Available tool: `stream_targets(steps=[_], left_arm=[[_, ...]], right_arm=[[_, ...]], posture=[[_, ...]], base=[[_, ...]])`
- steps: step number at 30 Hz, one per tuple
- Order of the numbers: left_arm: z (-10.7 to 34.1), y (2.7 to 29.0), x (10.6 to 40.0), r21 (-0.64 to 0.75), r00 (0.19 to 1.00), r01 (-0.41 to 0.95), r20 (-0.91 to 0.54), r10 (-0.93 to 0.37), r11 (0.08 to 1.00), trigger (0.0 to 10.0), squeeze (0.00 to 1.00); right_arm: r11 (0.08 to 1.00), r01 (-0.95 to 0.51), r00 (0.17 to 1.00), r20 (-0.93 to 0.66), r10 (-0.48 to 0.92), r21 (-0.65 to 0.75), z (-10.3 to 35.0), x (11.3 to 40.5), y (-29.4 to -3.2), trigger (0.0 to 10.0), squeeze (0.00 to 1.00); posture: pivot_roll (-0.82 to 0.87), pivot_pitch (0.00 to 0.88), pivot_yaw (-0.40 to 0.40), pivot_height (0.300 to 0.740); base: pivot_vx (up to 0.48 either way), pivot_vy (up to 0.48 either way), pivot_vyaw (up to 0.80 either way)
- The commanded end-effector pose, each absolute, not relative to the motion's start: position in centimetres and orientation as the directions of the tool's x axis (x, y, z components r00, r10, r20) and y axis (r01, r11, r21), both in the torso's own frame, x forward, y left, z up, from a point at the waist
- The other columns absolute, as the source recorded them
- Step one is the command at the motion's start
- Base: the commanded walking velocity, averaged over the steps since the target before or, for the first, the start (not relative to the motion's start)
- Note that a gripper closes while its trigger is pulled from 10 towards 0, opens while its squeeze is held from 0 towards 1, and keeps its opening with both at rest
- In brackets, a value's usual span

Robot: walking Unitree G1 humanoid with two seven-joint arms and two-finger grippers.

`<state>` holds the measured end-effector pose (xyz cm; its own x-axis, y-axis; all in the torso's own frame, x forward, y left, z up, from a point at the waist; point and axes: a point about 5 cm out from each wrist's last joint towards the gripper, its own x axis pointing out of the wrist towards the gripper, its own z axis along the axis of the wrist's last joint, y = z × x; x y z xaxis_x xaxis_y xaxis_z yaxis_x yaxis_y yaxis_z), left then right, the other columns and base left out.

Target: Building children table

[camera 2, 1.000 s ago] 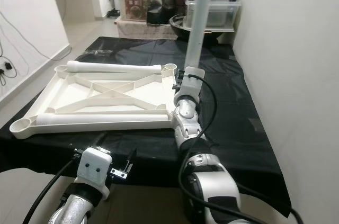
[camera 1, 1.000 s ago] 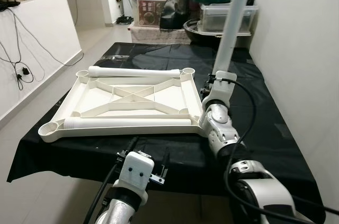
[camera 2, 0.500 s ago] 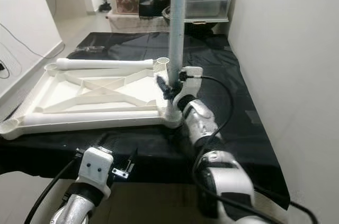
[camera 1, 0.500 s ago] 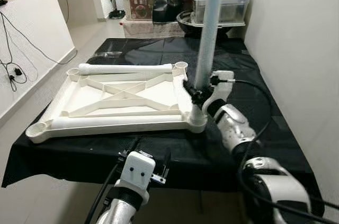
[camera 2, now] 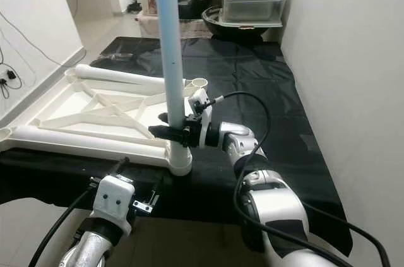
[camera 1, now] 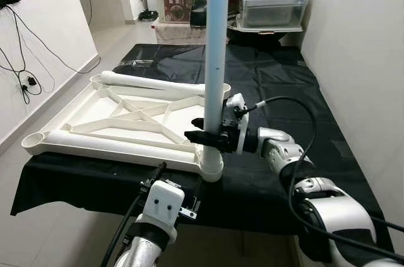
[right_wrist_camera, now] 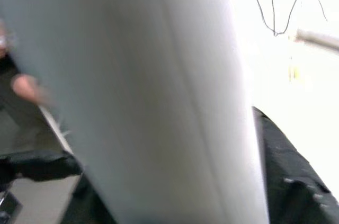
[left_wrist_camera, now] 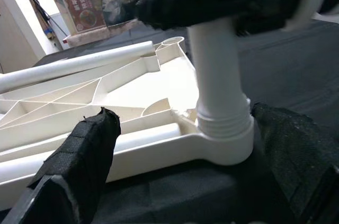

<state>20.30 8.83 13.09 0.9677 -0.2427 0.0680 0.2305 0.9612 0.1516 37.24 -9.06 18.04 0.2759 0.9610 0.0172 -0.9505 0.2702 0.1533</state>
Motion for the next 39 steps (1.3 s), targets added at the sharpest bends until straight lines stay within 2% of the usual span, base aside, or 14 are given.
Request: stream_targets(steps=[1, 13, 15, 17, 18, 19, 29, 30, 31, 32, 33, 34, 35, 39], left_arm=[[12.8, 8.9, 20.2, 0.157, 0.969, 0.226, 0.065, -0.238, 0.962, 10.0, 0.0], [12.8, 8.8, 20.2, 0.15, 0.969, 0.227, 0.061, -0.238, 0.962, 10.0, 0.0], [12.8, 8.8, 20.3, 0.15, 0.969, 0.229, 0.06, -0.24, 0.962, 10.0, 0.0], [12.8, 8.8, 20.3, 0.152, 0.968, 0.231, 0.059, -0.242, 0.961, 10.0, 0.0], [12.8, 8.8, 20.3, 0.152, 0.968, 0.231, 0.059, -0.242, 0.961, 10.0, 0.0], [12.8, 8.8, 20.3, 0.153, 0.968, 0.233, 0.059, -0.245, 0.96, 10.0, 0.0], [12.8, 8.8, 20.4, 0.156, 0.967, 0.237, 0.06, -0.248, 0.959, 10.0, 0.0], [12.8, 8.8, 20.4, 0.156, 0.968, 0.233, 0.062, -0.245, 0.96, 10.0, 0.0], [12.8, 8.8, 20.4, 0.156, 0.968, 0.233, 0.062, -0.245, 0.96, 10.0, 0.0], [12.8, 8.9, 20.4, 0.155, 0.968, 0.231, 0.063, -0.243, 0.961, 10.0, 0.0], [12.8, 8.9, 20.4, 0.155, 0.968, 0.23, 0.063, -0.242, 0.961, 10.0, 0.0], [12.8, 8.9, 20.4, 0.154, 0.968, 0.23, 0.063, -0.242, 0.961, 10.0, 0.0], [12.8, 8.8, 20.4, 0.153, 0.968, 0.23, 0.063, -0.242, 0.961, 10.0, 0.0], [12.8, 8.8, 20.4, 0.153, 0.968, 0.231, 0.062, -0.242, 0.961, 10.0, 0.0]], right_arm=[[0.259, -0.952, 0.27, 0.05, 0.961, 0.163, 18.4, 37.3, -8.0, 0.0, 0.0], [0.456, -0.87, 0.472, 0.048, 0.88, 0.184, 16.8, 37.6, -7.8, 0.0, 0.0], [0.627, -0.759, 0.637, 0.006, 0.771, 0.176, 16.5, 38.4, -8.3, 0.0, 0.0], [0.934, -0.323, 0.939, -0.073, 0.336, 0.15, 15.8, 39.9, -11.1, 0.0, 0.0], [0.934, -0.323, 0.939, -0.073, 0.336, 0.15, 15.8, 39.9, -11.1, 0.0, 0.0], [0.994, 0.015, 0.997, -0.078, -0.006, 0.11, 15.7, 40.0, -13.5, 0.0, 0.0], [0.924, 0.311, 0.946, -0.17, -0.277, 0.223, 14.2, 39.0, -12.6, 0.0, 0.0], [0.933, 0.288, 0.953, -0.158, -0.258, 0.216, 14.4, 39.1, -11.8, 4.4, 0.0], [0.933, 0.288, 0.953, -0.158, -0.258, 0.216, 14.4, 39.1, -11.8, 4.4, 0.0], [0.94, 0.256, 0.962, -0.154, -0.226, 0.223, 14.5, 39.1, -11.2, 10.0, 0.0], [0.944, 0.237, 0.967, -0.153, -0.205, 0.23, 14.5, 39.1, -10.9, 10.0, 0.0], [0.948, 0.212, 0.974, -0.135, -0.184, 0.236, 14.7, 39.2, -10.7, 10.0, 0.62], [0.952, 0.189, 0.98, -0.103, -0.168, 0.243, 15.0, 39.2, -10.8, 10.0, 1.0], [0.953, 0.174, 0.984, -0.073, -0.161, 0.247, 15.4, 39.3, -11.0, 10.0, 1.0]], posture=[[0.09, 0.0, -0.005, 0.74], [0.05, 0.0, 0.008, 0.74], [0.05, 0.0, 0.011, 0.74], [0.05, 0.0, 0.014, 0.74], [0.05, 0.0, 0.014, 0.74], [0.04, 0.0, 0.018, 0.74], [0.05, 0.0, 0.012, 0.74], [0.05, 0.0, 0.008, 0.74], [0.05, 0.0, 0.008, 0.74], [0.05, 0.0, 0.008, 0.74], [0.05, 0.0, 0.008, 0.74], [0.05, 0.0, 0.005, 0.74], [0.05, 0.0, 0.005, 0.74], [0.05, 0.0, 0.005, 0.74]], base=[[0.0, 0.0, 0.0], [0.0, 0.0, 0.0], [0.0, 0.0, 0.0], [0.0, 0.0, 0.0], [0.0, 0.0, 0.0], [0.0, 0.0, 0.0], [0.0, 0.0, 0.0], [0.0, 0.0, 0.0], [0.0, 0.0, 0.0], [0.0, 0.0, 0.0], [0.0, 0.0, 0.0], [0.0, 0.0, 0.0], [0.0, 0.0, 0.0], [0.0, 0.0, 0.0]])
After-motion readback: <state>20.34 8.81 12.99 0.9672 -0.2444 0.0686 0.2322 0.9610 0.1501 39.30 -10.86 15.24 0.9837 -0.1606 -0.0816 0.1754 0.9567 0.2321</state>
